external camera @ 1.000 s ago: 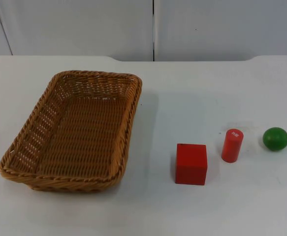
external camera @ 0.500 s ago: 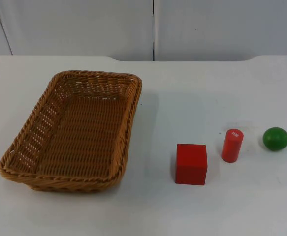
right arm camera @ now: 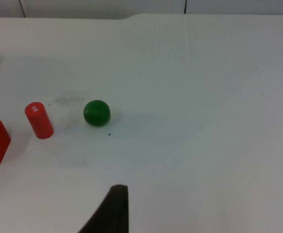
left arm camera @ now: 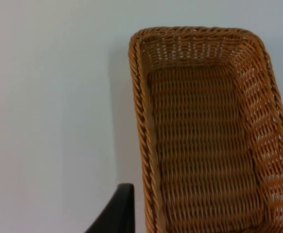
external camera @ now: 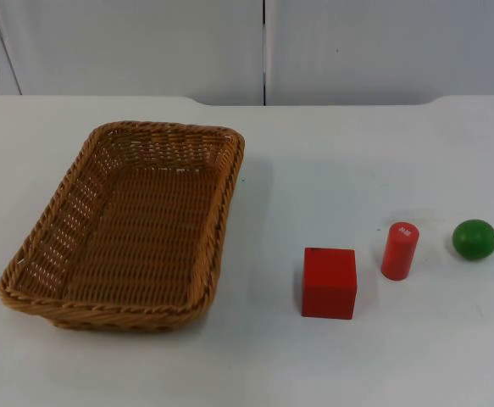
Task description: Pick up the basket with the left hand and place the object to the left of the red cylinder into the basket with the right hand.
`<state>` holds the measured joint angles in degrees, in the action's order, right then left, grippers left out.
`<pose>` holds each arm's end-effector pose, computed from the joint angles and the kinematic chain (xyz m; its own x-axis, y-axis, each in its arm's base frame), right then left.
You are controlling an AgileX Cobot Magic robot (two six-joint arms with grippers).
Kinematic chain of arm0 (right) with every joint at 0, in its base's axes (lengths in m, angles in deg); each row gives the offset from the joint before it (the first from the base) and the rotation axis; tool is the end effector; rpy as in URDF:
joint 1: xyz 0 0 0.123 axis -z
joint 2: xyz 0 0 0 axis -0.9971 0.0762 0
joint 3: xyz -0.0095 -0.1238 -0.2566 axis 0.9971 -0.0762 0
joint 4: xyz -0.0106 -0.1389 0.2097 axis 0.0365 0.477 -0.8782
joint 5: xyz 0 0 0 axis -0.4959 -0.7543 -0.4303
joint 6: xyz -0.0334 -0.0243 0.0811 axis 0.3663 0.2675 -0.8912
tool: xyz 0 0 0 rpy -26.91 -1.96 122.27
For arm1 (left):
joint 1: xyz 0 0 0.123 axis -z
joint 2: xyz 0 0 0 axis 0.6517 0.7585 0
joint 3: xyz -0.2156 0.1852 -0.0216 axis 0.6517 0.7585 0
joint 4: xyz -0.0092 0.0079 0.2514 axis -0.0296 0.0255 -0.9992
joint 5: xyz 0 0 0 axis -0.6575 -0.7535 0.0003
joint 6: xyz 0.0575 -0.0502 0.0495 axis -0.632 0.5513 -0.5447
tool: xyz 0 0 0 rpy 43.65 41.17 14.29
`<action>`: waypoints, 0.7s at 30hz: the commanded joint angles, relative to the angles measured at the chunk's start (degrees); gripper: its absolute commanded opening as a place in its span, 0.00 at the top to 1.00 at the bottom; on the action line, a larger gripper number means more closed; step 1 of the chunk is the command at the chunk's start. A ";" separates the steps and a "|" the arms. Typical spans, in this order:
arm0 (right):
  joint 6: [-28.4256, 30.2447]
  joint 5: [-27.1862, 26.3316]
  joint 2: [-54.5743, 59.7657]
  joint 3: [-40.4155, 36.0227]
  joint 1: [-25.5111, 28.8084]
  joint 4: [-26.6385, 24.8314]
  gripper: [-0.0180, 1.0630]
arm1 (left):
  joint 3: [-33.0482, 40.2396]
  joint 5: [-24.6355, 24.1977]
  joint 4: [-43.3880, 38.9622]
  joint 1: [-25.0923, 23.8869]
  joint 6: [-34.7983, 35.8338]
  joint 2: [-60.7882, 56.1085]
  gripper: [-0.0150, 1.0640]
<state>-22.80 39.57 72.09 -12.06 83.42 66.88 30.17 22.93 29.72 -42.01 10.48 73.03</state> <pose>-0.0073 -0.0042 0.2799 -0.4638 -0.0407 -0.8850 -0.0110 0.9991 -0.0402 0.2078 -0.0193 0.2824 -0.6854 0.0100 -0.7281 0.1877 0.9685 -0.1634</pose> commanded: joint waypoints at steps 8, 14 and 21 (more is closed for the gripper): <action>0.60 -0.39 -0.12 -0.11 0.29 0.08 0.01 | -1.40 4.52 6.71 0.09 -5.90 6.28 0.01; 0.60 -0.39 -0.12 -0.11 0.29 0.08 0.01 | -6.51 2.28 6.97 0.21 -6.96 13.16 0.01; 0.60 -0.39 -0.12 -0.11 0.29 0.08 0.01 | -9.97 2.17 7.08 0.21 -7.85 21.66 0.01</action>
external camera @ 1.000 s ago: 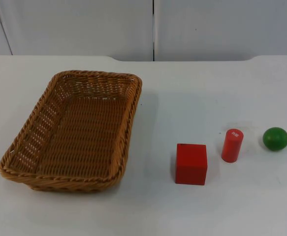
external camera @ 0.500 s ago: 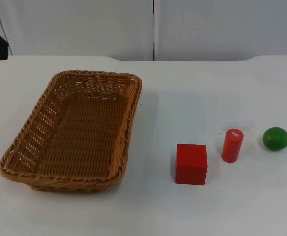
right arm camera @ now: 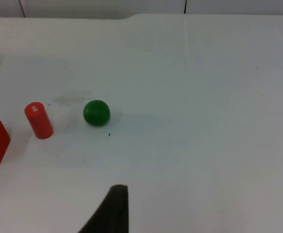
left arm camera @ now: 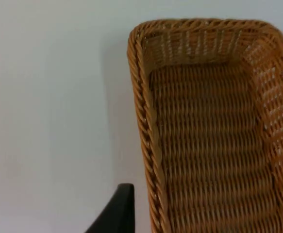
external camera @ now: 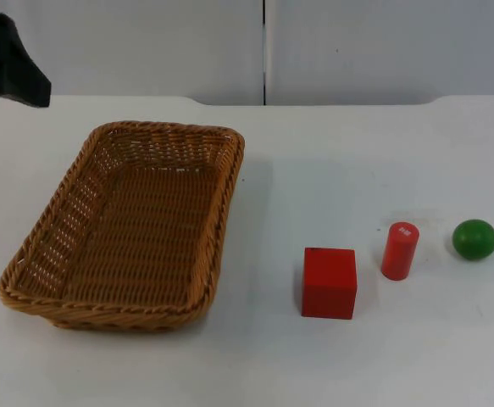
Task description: Pick up the basket with the left hand and place the object to the left of the red cylinder into the basket with the right hand.
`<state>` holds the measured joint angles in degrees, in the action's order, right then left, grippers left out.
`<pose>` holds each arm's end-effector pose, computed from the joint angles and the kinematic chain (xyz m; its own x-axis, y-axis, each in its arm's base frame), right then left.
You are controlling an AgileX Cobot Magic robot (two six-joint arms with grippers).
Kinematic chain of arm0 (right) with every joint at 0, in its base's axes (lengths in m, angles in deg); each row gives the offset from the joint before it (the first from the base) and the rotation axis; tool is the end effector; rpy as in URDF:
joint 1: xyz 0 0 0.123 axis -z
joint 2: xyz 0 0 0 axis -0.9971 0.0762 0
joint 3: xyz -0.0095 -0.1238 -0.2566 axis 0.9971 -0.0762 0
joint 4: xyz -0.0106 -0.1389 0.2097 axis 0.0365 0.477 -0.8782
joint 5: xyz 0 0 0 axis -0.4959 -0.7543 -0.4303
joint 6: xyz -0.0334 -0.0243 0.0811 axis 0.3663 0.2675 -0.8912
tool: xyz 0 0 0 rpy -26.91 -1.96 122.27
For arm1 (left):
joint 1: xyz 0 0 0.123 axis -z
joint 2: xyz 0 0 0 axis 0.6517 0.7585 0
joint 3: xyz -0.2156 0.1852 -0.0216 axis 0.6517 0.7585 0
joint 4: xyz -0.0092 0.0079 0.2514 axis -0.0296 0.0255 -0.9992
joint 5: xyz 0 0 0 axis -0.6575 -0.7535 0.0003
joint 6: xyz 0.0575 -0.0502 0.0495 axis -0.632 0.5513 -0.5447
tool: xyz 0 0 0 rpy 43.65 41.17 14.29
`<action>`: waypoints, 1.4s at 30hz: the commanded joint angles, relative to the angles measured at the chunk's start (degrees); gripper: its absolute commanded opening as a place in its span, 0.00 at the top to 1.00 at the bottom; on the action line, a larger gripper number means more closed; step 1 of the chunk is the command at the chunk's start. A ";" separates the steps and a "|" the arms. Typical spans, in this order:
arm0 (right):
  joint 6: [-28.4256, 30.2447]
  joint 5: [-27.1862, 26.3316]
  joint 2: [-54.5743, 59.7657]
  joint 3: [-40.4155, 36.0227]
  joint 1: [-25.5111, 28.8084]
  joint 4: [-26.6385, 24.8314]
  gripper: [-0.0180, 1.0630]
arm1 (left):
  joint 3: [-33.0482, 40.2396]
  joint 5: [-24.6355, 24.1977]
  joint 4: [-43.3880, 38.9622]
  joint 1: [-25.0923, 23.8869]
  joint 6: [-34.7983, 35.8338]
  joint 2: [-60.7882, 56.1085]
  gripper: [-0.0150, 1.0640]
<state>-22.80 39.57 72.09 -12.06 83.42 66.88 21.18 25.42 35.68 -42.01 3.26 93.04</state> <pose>-0.0073 -0.0042 0.2799 -0.4638 -0.0407 -0.8850 -0.0110 0.9991 -0.0402 0.2832 -0.0197 0.2483 -0.7676 0.0251 -0.6404 0.1946 0.9612 -0.1955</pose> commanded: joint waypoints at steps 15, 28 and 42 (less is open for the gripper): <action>0.60 -0.39 -0.12 -0.11 0.29 0.08 0.01 | -10.63 -4.02 0.00 0.21 -1.08 16.84 0.01; 0.60 -0.39 -0.12 -0.11 0.29 0.08 0.01 | -19.40 -6.91 -1.61 -0.04 -0.45 28.28 0.01; 0.60 -0.39 -0.12 -0.11 0.29 0.08 0.01 | -28.48 -13.08 -3.24 -2.72 1.05 36.38 0.01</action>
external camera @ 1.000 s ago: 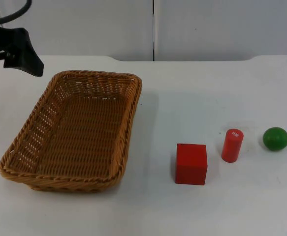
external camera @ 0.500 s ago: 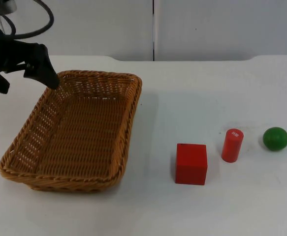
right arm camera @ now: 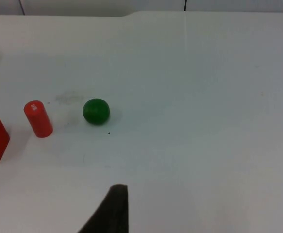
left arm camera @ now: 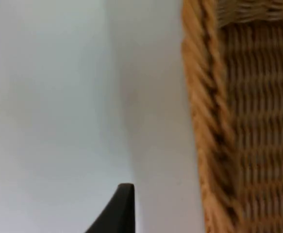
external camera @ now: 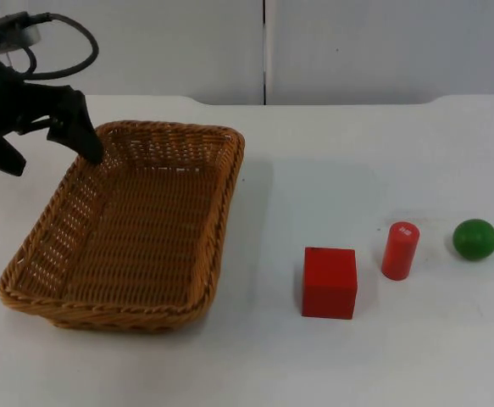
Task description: Pick up the basket with the left hand and place the object to the left of the red cylinder into the basket with the right hand.
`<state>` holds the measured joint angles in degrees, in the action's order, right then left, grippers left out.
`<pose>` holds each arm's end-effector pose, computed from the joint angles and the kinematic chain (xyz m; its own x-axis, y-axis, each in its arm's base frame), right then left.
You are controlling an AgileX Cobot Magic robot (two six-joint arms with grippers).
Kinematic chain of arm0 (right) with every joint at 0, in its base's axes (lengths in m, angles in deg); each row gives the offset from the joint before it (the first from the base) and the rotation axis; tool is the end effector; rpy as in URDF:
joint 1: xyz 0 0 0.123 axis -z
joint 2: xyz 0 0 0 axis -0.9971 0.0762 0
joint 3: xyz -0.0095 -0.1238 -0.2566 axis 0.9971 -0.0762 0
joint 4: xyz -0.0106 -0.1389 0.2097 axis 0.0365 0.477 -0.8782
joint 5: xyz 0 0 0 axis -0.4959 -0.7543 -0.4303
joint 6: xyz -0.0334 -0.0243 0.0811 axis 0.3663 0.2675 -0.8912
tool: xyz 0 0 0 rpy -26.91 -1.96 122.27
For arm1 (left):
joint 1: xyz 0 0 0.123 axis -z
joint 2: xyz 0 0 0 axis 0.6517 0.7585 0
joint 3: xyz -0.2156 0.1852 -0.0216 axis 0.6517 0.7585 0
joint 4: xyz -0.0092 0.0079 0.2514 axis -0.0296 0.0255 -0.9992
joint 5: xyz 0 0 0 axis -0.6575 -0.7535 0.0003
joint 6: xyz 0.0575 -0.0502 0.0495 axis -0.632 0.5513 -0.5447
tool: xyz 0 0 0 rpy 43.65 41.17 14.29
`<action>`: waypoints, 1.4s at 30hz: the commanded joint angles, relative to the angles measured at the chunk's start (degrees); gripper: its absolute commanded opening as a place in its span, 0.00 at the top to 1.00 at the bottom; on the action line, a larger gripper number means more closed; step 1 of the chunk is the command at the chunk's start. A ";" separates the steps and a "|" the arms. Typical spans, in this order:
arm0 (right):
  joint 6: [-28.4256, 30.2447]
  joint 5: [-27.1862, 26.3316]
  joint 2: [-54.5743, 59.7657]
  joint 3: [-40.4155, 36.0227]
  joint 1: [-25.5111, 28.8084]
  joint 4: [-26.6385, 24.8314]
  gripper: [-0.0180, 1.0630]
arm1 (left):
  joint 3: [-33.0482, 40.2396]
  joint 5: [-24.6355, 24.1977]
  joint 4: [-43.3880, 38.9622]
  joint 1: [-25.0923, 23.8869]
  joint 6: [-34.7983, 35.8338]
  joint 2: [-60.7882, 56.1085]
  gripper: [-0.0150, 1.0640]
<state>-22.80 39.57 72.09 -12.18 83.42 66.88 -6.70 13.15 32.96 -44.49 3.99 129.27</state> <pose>-0.0070 -0.0042 0.2793 -0.4656 -0.0408 -0.8840 -0.0111 0.9991 -0.0402 0.4099 -0.0060 0.1514 -0.9284 0.0689 -0.3650 0.1867 0.9361 -0.2981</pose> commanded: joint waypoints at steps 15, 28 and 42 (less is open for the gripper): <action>0.60 -0.39 -0.12 0.00 0.29 0.08 0.01 | -0.81 0.01 -1.28 -0.24 -0.08 2.82 0.01; 0.60 -0.39 -0.12 0.00 0.29 0.08 0.01 | -0.81 0.49 -1.39 0.87 -0.08 6.66 0.01; 0.60 -0.39 -0.12 0.00 0.29 0.08 0.01 | -0.81 -0.54 -3.23 3.34 -0.08 6.91 0.01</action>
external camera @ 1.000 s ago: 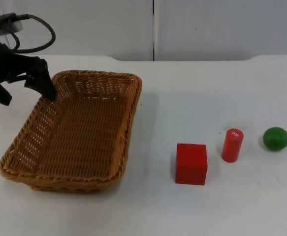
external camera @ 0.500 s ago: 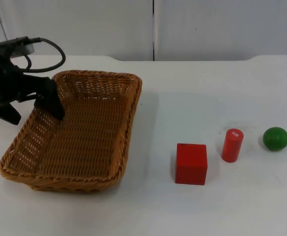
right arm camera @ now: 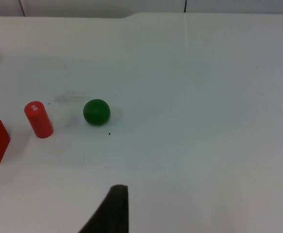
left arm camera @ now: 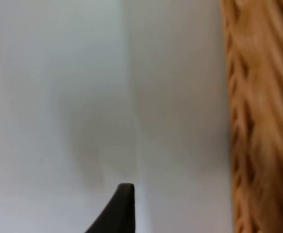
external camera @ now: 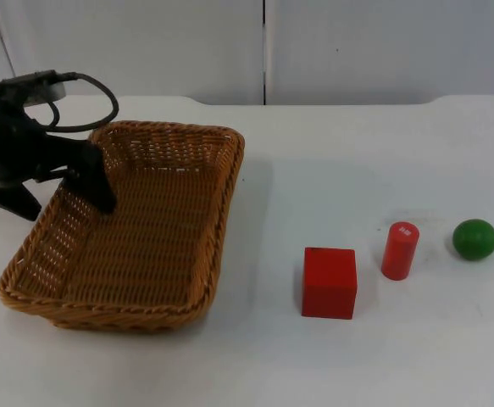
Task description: Pick up the basket with the left hand and place the object to the left of the red cylinder into the basket with the right hand.
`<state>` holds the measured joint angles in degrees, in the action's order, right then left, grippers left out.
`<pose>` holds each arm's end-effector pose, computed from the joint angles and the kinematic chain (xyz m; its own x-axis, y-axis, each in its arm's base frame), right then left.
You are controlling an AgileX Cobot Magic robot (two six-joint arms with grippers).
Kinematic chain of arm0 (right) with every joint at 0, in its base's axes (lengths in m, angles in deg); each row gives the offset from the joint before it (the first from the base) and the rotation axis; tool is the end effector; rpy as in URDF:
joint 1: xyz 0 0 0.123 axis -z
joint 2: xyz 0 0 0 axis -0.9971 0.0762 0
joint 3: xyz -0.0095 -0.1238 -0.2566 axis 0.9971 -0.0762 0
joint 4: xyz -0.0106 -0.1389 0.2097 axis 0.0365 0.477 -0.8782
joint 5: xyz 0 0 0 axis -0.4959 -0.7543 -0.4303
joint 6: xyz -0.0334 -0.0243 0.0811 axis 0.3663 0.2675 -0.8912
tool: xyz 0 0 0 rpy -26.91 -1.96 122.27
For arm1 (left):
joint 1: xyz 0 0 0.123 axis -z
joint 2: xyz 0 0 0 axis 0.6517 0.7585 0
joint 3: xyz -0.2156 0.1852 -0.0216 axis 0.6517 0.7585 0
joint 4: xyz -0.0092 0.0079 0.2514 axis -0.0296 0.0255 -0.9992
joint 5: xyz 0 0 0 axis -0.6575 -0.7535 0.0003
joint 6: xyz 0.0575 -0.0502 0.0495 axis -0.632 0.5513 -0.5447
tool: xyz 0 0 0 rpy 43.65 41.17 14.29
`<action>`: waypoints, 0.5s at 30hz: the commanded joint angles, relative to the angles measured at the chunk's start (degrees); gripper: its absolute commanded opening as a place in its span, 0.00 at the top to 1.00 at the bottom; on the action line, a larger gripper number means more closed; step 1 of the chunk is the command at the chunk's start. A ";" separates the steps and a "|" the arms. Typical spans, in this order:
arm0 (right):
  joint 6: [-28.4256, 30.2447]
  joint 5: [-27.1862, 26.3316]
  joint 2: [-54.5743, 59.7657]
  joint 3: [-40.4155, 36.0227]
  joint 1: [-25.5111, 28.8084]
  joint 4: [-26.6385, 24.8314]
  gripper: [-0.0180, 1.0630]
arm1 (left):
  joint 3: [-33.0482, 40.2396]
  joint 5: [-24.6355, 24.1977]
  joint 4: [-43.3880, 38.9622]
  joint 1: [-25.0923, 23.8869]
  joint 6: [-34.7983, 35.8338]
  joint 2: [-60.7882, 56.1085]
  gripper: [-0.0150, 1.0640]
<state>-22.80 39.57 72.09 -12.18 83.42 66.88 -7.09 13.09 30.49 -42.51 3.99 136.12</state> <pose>-0.0070 -0.0042 0.2793 -0.4656 -0.0408 -0.8840 -0.0111 0.9991 -0.0402 0.4104 -0.0180 0.1029 -0.9578 0.1357 -0.2534 0.2101 0.9322 -0.2949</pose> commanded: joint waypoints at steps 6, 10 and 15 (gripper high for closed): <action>0.60 -0.39 -0.12 0.00 0.29 0.08 0.01 | -0.42 0.40 -3.78 2.85 2.90 0.05 0.01; 0.60 -0.39 -0.12 0.00 0.29 0.08 0.01 | -0.42 0.41 -5.30 2.85 3.34 0.05 0.01; 0.60 -0.39 -0.12 0.00 0.29 0.08 0.01 | -0.42 0.41 -7.63 2.85 6.12 0.05 0.01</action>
<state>-22.80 39.57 72.09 -12.18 83.42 66.88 -7.09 13.58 23.83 -39.88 8.91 136.12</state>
